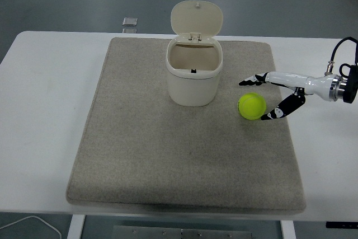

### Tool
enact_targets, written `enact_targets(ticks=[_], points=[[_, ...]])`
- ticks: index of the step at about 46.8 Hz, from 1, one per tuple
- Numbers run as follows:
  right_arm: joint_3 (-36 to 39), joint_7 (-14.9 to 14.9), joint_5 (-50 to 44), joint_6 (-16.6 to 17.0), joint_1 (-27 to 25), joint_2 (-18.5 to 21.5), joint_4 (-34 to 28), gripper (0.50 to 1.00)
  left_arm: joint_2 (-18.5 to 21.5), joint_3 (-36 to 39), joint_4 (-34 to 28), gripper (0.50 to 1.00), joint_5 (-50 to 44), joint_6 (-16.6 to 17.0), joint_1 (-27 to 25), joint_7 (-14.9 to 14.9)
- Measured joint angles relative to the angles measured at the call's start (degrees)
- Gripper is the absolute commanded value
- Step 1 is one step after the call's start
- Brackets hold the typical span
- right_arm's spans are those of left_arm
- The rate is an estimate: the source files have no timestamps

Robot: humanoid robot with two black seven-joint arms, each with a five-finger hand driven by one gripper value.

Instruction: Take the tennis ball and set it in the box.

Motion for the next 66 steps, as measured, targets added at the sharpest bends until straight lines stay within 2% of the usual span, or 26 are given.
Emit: enact_targets(ticks=[51, 58, 61, 66], points=[[-2.2, -0.1, -0.6, -3.1, -0.2, 1.9, 0.1, 0.901, 0.0, 0.0, 0.0, 0.992, 0.0, 0.0, 0.0, 0.0], [-3.0, -0.1, -0.7, -3.3, -0.2, 2.7, 0.0, 0.864, 0.0, 0.0, 0.0, 0.992, 0.0, 0.0, 0.0, 0.0], [-3.5, -0.1, -0.7, -3.9, -0.2, 2.7, -0.1, 0.830, 0.0, 0.0, 0.0, 0.992, 0.0, 0.0, 0.0, 0.0], [-4.5, -0.1, -1.0, -4.7, -0.1, 3.2, -0.3, 0.829, 0.0, 0.0, 0.0, 0.992, 0.0, 0.0, 0.0, 0.0]])
